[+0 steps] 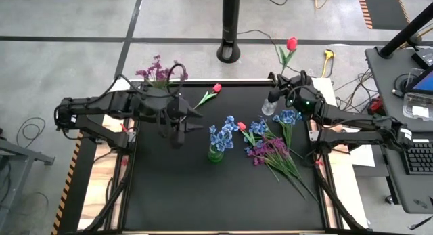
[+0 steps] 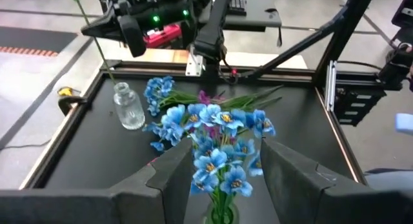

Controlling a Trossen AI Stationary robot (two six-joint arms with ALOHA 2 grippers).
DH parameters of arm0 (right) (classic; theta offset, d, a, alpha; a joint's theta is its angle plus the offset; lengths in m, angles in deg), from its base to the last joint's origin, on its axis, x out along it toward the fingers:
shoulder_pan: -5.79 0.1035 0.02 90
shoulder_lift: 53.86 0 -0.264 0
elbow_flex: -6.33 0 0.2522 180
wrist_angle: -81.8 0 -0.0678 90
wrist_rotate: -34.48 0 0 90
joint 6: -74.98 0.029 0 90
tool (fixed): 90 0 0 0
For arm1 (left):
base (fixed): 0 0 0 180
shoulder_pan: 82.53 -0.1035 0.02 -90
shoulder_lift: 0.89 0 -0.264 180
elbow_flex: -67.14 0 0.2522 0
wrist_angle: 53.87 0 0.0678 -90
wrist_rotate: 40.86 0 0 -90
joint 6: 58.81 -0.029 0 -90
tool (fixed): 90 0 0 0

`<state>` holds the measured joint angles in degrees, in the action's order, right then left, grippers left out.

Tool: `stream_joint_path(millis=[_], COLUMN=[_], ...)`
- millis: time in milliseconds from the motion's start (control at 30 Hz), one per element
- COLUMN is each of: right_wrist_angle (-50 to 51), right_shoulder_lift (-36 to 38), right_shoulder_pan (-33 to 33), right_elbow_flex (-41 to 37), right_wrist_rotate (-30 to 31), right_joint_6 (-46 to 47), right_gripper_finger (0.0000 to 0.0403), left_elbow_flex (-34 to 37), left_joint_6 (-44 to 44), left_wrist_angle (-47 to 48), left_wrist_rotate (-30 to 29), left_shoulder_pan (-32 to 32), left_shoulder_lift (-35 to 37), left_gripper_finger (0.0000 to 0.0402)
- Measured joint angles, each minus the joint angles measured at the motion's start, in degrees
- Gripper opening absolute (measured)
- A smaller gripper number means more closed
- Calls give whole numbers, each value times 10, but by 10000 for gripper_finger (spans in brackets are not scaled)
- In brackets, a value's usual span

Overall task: Sort flowers into vase by color
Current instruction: Put the bottom left red flower into the transparent crystal vase

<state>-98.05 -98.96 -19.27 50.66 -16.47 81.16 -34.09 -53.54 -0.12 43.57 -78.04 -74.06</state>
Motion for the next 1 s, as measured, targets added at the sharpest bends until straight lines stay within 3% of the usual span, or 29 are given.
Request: stream_joint_path(millis=[300, 600, 1000], right_wrist_angle=[1, 9, 67], right_shoulder_lift=[0, 0, 0], right_shoulder_pan=[0, 0, 1], right_elbow_flex=[-17, -38, -38], right_wrist_rotate=[0, -1, -5], right_joint_6=[21, 40, 78], right_gripper_finger=[12, 16, 104], left_elbow_flex=[5, 6, 6], left_joint_6=[13, 24, 42], left_wrist_angle=[0, 7, 10], left_wrist_rotate=[-4, -60, -61], left_shoulder_pan=[29, 55, 75], left_shoulder_lift=[-7, -10, -11], left_gripper_finger=[161, 161, 161])
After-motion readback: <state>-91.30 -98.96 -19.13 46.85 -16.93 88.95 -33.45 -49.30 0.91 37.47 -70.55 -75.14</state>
